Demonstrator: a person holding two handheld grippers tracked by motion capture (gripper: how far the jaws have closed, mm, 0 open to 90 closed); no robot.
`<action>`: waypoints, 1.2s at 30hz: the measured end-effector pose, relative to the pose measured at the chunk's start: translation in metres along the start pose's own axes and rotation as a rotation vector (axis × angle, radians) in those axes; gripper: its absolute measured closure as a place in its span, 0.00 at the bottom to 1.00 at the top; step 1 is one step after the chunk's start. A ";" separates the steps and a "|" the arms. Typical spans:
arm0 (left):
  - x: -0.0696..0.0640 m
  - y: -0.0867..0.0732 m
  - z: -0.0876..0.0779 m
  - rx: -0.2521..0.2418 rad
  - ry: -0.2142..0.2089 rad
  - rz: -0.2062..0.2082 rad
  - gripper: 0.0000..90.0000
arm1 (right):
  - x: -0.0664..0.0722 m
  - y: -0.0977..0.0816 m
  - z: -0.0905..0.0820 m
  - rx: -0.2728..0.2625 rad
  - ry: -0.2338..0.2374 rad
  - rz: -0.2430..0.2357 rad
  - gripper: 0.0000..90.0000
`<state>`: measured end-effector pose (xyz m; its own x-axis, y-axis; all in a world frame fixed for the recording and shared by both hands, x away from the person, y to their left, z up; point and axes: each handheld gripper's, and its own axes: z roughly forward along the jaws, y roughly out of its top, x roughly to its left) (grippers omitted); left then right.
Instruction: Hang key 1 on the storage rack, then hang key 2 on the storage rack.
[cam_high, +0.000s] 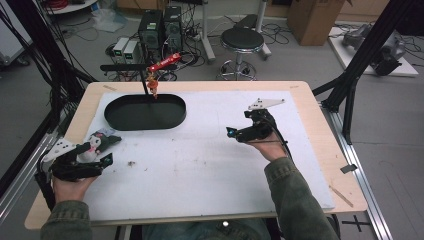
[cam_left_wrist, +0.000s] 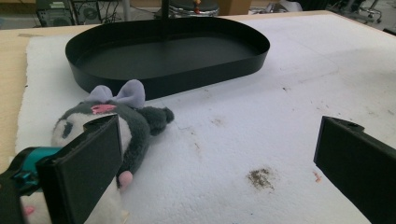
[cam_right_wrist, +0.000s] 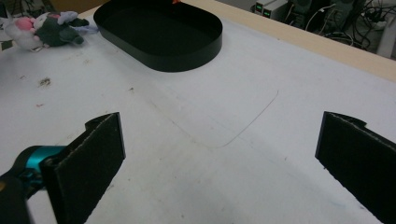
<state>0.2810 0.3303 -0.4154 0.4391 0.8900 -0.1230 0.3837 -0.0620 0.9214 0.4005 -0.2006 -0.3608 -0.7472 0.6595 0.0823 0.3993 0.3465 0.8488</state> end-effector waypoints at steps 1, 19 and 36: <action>0.000 0.000 0.000 0.001 0.000 0.000 0.02 | 0.000 -0.003 -0.001 0.000 0.001 0.007 0.00; 0.000 0.001 -0.001 -0.009 -0.002 -0.012 0.02 | 0.000 -0.065 -0.017 -0.030 -0.043 0.101 0.00; 0.022 0.014 0.002 0.077 0.096 0.043 0.02 | 0.010 -0.075 -0.033 -0.062 -0.046 0.067 0.00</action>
<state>0.2974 0.3479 -0.4054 0.3784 0.9246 -0.0447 0.4292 -0.1325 0.8934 0.3454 -0.2424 -0.4067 -0.6939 0.7104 0.1172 0.4131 0.2594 0.8730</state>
